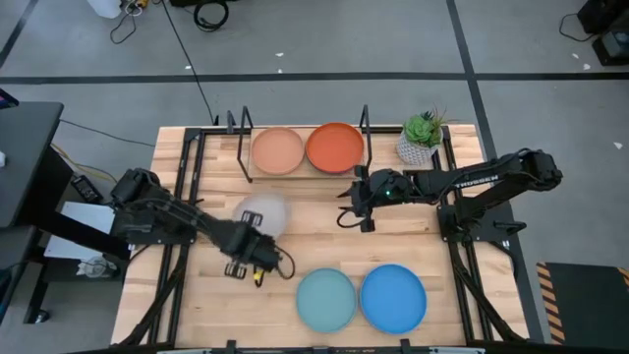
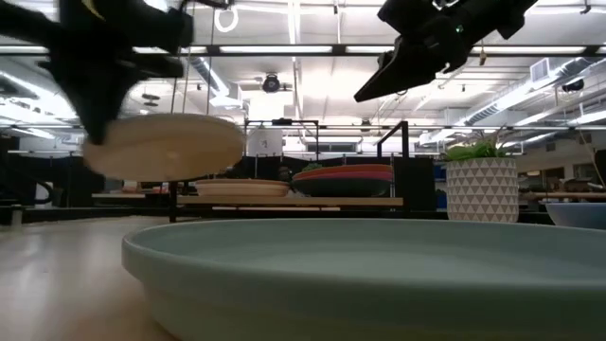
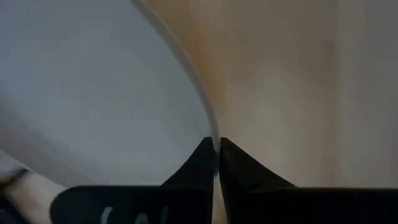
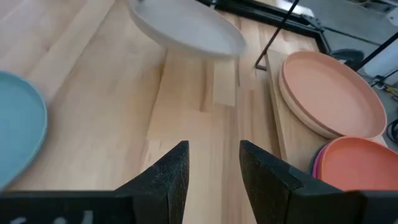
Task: Place and stack plates onto a shelf
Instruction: Stack the gray plate on top of the brown plate on the shelf
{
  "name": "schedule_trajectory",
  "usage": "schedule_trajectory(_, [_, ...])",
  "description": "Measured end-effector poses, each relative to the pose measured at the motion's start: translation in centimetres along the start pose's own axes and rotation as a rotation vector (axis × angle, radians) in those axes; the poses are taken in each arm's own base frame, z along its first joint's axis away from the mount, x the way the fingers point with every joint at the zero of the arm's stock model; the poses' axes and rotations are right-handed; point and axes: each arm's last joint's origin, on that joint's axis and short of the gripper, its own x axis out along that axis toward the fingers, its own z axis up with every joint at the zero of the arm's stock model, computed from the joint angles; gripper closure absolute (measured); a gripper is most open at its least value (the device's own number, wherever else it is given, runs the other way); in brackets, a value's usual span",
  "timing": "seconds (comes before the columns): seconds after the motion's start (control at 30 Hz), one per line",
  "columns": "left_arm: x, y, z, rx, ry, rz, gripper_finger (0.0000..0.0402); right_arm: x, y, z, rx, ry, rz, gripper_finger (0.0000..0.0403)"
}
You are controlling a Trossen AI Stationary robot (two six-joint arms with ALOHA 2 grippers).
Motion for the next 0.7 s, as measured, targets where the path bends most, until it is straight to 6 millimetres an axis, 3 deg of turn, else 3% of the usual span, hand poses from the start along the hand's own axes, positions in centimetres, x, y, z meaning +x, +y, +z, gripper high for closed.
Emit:
schedule_trajectory(0.47, [1.8, 8.4, 0.8, 0.165, -0.010, 0.080, 0.0388, -0.6, 3.9, 0.7, 0.076, -0.006, -0.044, 0.0255])
schedule_trajectory(0.7, [-1.0, 11.4, 1.5, 0.080, -0.090, 0.074, 0.0388, -1.1, 5.4, 1.0, 0.102, -0.014, -0.092, 0.0255])
